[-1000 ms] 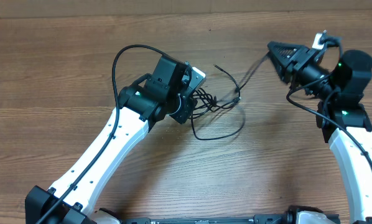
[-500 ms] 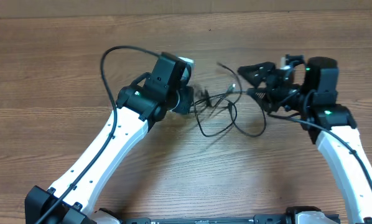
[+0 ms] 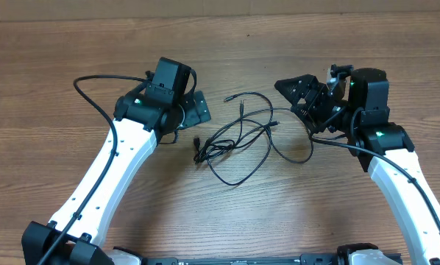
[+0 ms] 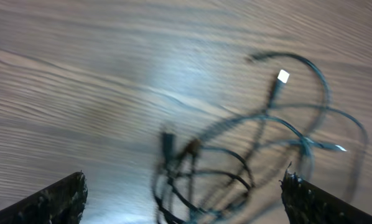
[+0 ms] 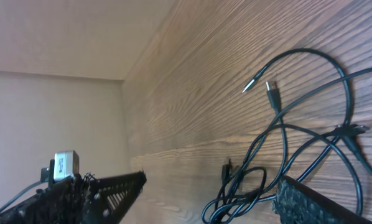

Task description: Untangle cables

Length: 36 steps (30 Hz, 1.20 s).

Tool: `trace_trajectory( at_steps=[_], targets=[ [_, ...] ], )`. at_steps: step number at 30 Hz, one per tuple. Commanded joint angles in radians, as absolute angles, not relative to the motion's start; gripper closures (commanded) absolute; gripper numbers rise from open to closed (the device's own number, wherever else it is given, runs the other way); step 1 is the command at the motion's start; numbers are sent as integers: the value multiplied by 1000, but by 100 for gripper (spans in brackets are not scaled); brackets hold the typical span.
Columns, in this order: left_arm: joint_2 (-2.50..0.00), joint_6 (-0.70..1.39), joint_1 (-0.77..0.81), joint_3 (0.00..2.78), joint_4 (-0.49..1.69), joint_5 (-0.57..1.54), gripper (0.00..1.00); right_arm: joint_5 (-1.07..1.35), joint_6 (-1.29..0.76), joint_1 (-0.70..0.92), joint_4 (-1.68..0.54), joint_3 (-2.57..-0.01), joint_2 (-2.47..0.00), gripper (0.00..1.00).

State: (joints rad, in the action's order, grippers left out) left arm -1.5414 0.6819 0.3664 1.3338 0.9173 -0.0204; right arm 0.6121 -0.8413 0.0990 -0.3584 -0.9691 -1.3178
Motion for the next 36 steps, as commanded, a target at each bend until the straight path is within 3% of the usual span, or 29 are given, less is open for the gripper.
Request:
trace_trajectory(
  at_steps=[1,4,6,15,22,29,31,33,34,35,36],
  targets=[
    [-1550,820,373,1343,930,168,2,569,-833,100,-355,-976,-1318,5],
    [-1550,1051,375,1343,987,191,9,569,-832,100,-355,-976,-1318,5],
    [-1550,1098,383,1343,1029,229,21,565,-832,100,-361,-976,-1318,4],
    [-1550,1052,601,1341,1140,112,13,516,-831,-39,-455,-976,-1318,2],
    [-1550,1304,749,1175,1037,-39,29,516,-775,-140,-538,-976,-1318,2],
    [-1550,1353,753,993,836,-88,32,516,-775,-140,-542,-976,-1318,2],
    [-1551,1388,754,921,725,-89,43,516,-775,-140,-549,-976,-1318,2],
    [-1551,1389,754,889,667,-89,68,516,-775,-140,-556,-976,-1318,2],
    [-1551,1388,754,875,628,-102,86,516,-775,-140,-560,-976,-1318,2],
    [-1551,1388,754,874,617,-114,96,516,-775,-140,-560,-976,-1318,2],
    [-1550,1387,749,877,603,-130,96,517,-775,-140,-560,-976,-1318,2]
  ],
)
